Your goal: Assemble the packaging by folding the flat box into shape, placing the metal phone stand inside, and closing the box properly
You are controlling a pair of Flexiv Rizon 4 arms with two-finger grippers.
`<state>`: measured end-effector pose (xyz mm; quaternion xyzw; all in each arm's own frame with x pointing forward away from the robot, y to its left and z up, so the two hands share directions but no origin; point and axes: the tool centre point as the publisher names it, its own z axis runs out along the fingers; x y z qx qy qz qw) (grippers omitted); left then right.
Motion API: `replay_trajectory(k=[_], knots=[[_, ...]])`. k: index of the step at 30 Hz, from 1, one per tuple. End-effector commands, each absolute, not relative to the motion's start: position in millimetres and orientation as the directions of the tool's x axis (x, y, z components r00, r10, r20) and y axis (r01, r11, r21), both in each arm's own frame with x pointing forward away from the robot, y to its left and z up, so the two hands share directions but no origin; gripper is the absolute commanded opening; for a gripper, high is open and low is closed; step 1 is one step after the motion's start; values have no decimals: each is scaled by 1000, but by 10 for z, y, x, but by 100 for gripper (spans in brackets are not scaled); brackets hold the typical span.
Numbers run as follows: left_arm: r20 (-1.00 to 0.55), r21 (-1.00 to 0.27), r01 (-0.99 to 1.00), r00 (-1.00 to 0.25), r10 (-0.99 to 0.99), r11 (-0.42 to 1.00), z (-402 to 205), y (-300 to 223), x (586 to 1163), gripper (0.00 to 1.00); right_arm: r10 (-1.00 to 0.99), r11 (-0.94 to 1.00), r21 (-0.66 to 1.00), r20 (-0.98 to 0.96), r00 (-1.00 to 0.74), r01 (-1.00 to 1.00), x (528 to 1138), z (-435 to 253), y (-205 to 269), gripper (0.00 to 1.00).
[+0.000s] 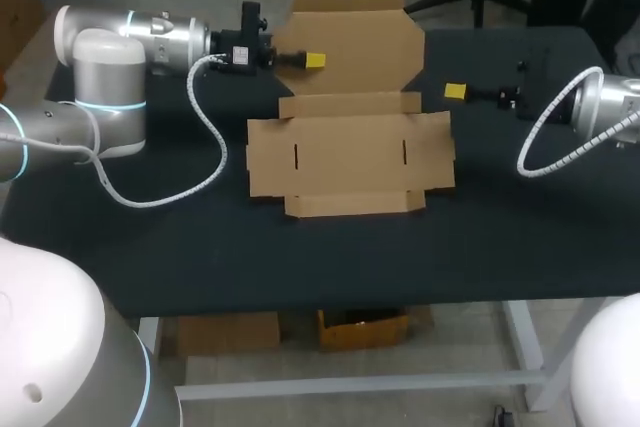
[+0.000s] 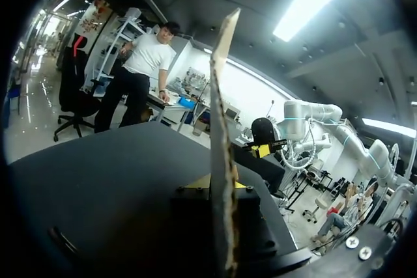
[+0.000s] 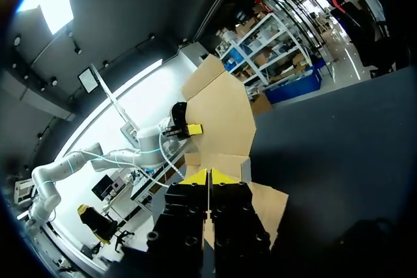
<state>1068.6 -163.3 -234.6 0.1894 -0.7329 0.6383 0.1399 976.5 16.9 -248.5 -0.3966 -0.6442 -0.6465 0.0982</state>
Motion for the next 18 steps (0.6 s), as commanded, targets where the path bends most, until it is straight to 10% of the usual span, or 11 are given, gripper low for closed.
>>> replay_trajectory(k=[1,18], knots=[[444,-884,-451,-892,-85,120,-2327,-1653,10784,0,486,-134,757,613,-623,640,9630,-2427,150,0],[382,-917,-385,-923,-48,108,-2128,-1707,10908,0,595,-17,735,552,-584,677,9256,-2487,150,0]])
